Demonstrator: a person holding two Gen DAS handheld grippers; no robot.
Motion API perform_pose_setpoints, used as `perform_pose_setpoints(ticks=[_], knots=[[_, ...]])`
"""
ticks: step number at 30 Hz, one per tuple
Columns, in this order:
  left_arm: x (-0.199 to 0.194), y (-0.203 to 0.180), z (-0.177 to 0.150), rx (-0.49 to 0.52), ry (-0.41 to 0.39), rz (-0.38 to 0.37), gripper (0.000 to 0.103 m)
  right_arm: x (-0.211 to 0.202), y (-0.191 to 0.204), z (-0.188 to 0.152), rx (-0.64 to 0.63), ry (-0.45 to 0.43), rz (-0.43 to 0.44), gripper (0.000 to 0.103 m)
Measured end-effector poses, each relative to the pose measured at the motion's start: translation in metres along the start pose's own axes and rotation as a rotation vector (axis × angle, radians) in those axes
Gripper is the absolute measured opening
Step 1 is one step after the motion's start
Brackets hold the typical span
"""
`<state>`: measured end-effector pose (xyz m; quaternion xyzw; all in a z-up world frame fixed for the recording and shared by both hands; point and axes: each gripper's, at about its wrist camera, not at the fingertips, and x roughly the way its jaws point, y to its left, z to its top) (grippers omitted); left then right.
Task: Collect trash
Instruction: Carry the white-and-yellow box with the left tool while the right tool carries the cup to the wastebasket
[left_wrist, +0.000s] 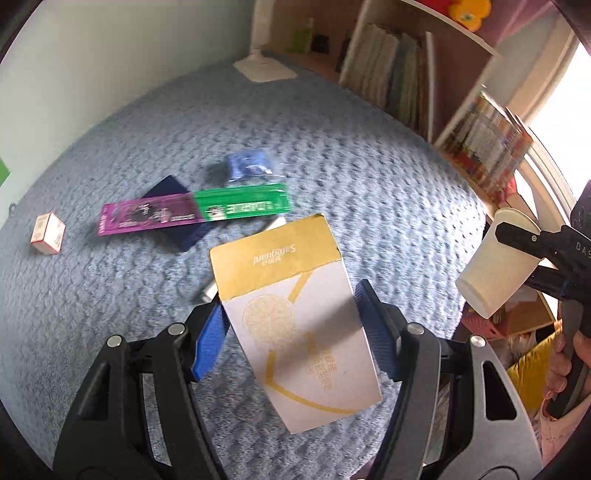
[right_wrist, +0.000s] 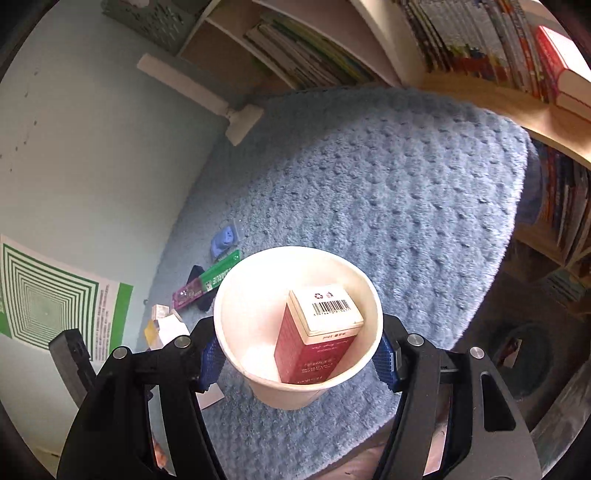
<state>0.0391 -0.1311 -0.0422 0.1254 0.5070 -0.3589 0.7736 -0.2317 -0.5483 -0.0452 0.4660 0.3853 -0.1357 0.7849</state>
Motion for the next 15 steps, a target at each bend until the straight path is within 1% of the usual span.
perform_pose_setpoints(ticks=[5,9,13,14,15], knots=[[0.0,-0.047,-0.007,0.071,0.004,-0.024,0.064,-0.046,-0.048,-0.017,0.055,-0.047,-0.011,0.065],[0.004,-0.093,-0.021,0.125,0.024,-0.055,0.064,-0.084,-0.088,-0.04,0.101,-0.076,-0.03,0.065],[0.007,-0.138,-0.037,0.179,0.036,-0.075,0.064,-0.115,-0.116,-0.065,0.148,-0.103,-0.05,0.065],[0.007,-0.152,-0.041,0.198,0.038,-0.083,0.064,-0.127,-0.13,-0.07,0.158,-0.11,-0.055,0.065],[0.006,-0.162,-0.044,0.213,0.04,-0.087,0.064,-0.126,-0.124,-0.076,0.165,-0.117,-0.064,0.065]])
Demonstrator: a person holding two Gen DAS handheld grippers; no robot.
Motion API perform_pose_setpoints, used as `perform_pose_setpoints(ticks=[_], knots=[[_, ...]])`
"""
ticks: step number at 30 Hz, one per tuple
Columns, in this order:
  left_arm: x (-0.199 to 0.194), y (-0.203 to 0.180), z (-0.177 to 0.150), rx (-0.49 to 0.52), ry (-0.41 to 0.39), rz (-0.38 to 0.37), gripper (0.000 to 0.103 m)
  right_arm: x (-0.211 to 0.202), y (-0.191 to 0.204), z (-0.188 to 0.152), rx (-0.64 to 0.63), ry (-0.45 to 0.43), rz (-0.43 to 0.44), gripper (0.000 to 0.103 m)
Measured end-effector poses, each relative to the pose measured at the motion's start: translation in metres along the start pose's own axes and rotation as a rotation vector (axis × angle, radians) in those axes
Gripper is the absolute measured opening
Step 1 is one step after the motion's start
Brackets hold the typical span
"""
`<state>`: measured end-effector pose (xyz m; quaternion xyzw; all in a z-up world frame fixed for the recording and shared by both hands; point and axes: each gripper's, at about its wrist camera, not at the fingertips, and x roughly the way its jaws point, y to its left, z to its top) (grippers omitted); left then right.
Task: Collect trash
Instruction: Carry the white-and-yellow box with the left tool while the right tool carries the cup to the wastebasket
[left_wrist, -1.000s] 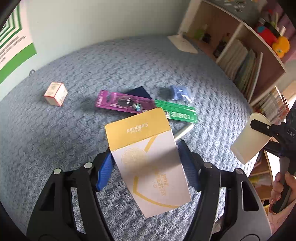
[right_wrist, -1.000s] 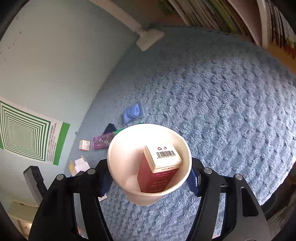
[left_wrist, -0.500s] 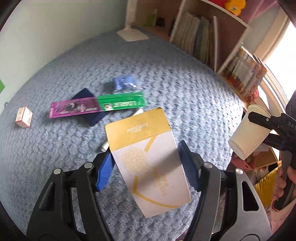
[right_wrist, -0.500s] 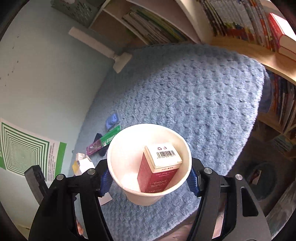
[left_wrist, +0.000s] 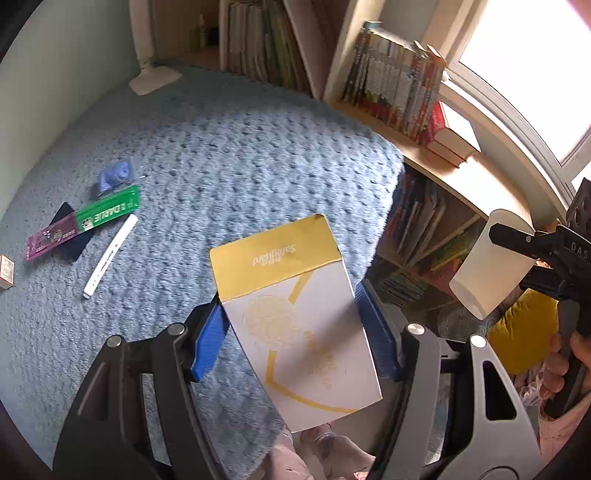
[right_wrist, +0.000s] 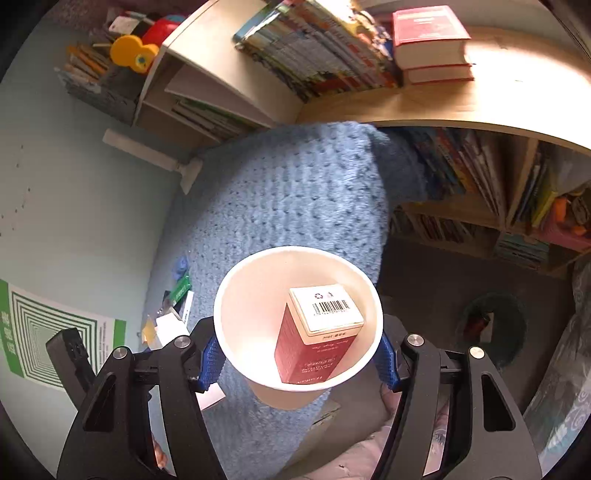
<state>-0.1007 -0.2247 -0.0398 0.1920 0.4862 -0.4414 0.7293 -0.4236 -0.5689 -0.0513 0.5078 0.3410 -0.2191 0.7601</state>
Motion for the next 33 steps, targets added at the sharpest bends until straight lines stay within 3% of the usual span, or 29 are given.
perform_pose_setpoints(ticks=[17,33], knots=[[0.046,-0.179,-0.029,0.263,0.11,-0.098,0.064,-0.072,-0.134,-0.046,0.225,-0.067,-0.065,0.065],[0.113,-0.261,-0.074,0.419,0.281,-0.162,0.064,-0.063,-0.232,-0.085,0.386,-0.03,-0.096,0.065]])
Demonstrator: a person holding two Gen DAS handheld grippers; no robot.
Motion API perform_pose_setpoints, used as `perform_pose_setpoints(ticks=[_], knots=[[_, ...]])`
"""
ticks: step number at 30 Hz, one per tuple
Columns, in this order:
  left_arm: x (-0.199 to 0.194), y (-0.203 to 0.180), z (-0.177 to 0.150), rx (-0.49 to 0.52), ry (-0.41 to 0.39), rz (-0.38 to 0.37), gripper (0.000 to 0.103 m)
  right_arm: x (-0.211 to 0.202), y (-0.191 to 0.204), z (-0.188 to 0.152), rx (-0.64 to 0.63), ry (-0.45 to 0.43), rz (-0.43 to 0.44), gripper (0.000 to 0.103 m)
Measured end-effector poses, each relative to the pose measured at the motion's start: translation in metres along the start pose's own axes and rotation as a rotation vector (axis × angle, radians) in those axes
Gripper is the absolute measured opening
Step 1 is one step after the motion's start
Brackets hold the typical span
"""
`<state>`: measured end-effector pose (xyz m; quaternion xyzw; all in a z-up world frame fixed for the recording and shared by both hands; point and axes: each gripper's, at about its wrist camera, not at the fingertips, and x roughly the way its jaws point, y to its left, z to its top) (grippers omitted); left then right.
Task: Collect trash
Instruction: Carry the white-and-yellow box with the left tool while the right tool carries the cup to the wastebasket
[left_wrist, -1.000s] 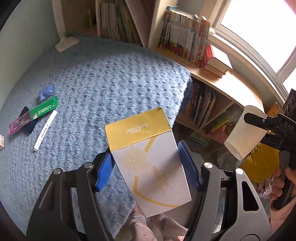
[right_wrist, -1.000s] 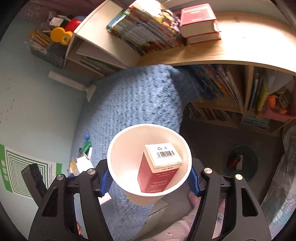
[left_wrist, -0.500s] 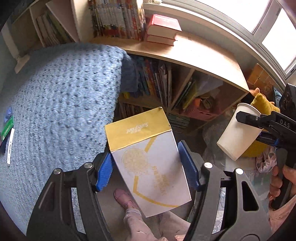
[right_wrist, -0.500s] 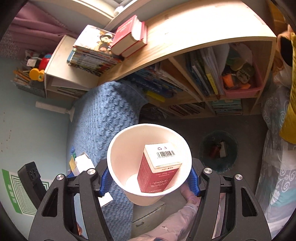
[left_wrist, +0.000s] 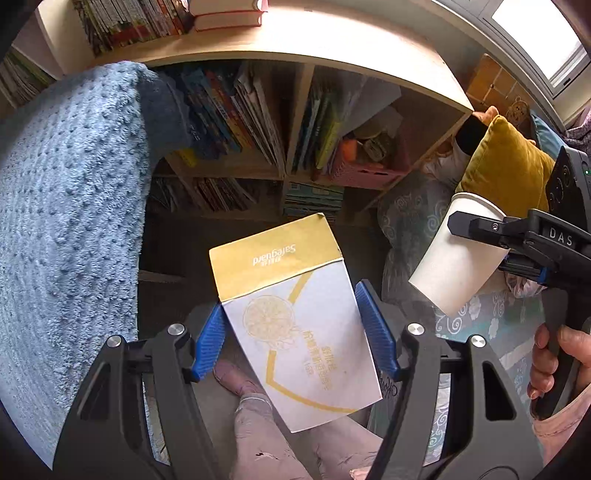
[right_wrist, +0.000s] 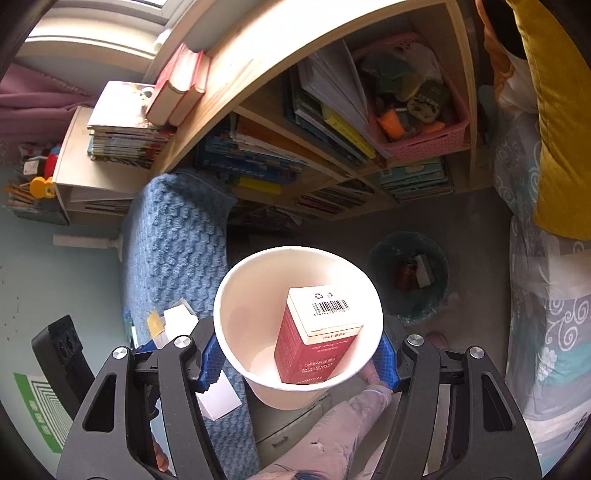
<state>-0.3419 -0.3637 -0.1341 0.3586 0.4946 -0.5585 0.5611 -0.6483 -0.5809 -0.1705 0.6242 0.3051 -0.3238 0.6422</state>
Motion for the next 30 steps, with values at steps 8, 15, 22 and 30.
perform_pose_setpoints(ticks=[8,15,22,30], knots=[[0.059,-0.014,0.0,0.048,0.079,-0.025,0.064,0.034,-0.046,0.002,0.068,0.014,-0.024,0.065],[0.114,-0.023,-0.001,0.082,0.133,-0.04,0.064,0.073,-0.084,0.002,0.125,0.033,-0.038,0.065],[0.176,-0.019,-0.007,0.085,0.193,-0.032,0.064,0.119,-0.118,0.007,0.162,0.053,-0.039,0.065],[0.238,-0.01,-0.017,0.085,0.228,-0.032,0.064,0.173,-0.147,0.008,0.195,0.079,-0.06,0.065]])
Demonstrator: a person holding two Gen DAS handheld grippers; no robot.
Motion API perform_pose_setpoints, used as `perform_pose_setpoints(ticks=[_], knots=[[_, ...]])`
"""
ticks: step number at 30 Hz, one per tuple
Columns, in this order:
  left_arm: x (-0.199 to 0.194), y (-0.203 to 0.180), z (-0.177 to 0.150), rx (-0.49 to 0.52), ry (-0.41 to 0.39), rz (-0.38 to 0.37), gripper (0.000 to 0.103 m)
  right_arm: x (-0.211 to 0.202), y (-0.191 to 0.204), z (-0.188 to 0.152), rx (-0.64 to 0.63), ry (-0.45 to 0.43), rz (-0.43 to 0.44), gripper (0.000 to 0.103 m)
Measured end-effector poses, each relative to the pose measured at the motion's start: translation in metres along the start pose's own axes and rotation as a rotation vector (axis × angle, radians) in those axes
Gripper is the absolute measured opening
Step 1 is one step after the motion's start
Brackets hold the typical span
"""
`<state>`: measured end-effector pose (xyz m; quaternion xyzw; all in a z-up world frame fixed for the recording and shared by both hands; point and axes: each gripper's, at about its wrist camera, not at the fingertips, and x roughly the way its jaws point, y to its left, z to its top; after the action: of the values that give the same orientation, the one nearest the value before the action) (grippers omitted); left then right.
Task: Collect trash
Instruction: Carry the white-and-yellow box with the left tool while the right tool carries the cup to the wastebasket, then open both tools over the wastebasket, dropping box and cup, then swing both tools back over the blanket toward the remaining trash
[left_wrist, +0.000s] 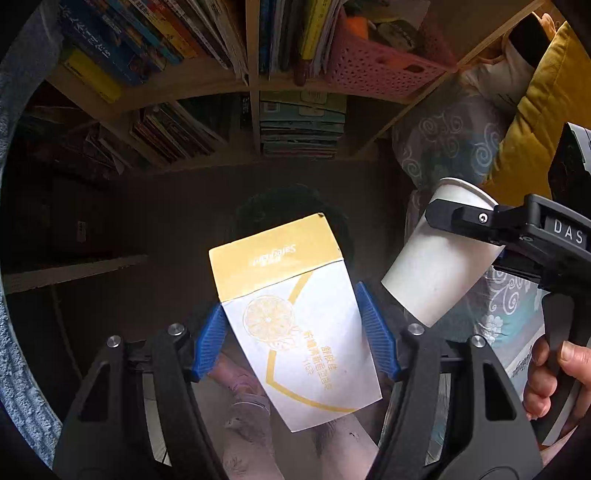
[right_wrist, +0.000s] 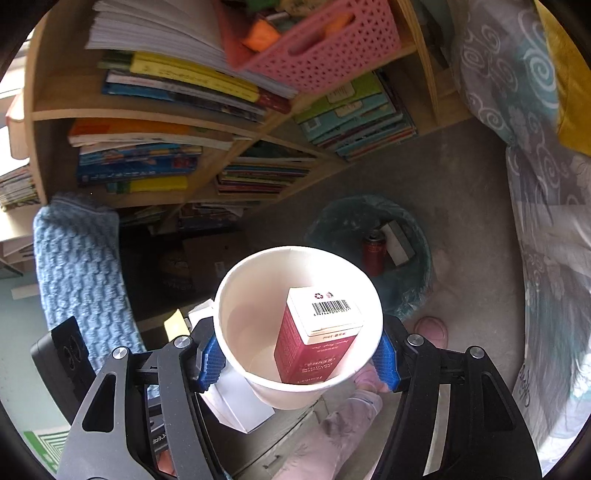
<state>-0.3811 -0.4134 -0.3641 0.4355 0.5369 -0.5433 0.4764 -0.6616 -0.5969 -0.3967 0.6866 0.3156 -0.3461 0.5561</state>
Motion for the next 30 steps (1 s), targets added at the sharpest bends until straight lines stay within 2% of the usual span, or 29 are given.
perform_pose_setpoints(ticks=[9,13,14,17,18,25,30], knots=[[0.036,0.012,0.004,-0.007,0.012,0.002,0.065,0.036,-0.013,0.006,0.004,0.016,-0.018,0.065],[0.049,0.016,0.009,-0.014,0.023,0.003,0.068,0.043,-0.016,0.011,0.008,0.021,-0.023,0.069],[0.053,0.018,0.011,-0.016,0.03,0.001,0.069,0.044,-0.018,0.012,0.011,0.021,-0.025,0.071],[0.06,0.017,0.012,-0.007,0.046,0.019,0.079,0.046,-0.021,0.014,0.019,0.025,-0.025,0.085],[0.061,0.017,0.011,-0.004,0.05,0.023,0.08,0.047,-0.022,0.015,0.021,0.029,-0.021,0.088],[0.057,0.016,0.005,0.006,0.05,0.032,0.081,0.038,-0.028,0.016,0.034,0.021,-0.022,0.088],[0.039,0.015,0.001,0.005,0.033,0.033,0.081,0.02,-0.019,0.012,0.0,0.007,-0.008,0.088]])
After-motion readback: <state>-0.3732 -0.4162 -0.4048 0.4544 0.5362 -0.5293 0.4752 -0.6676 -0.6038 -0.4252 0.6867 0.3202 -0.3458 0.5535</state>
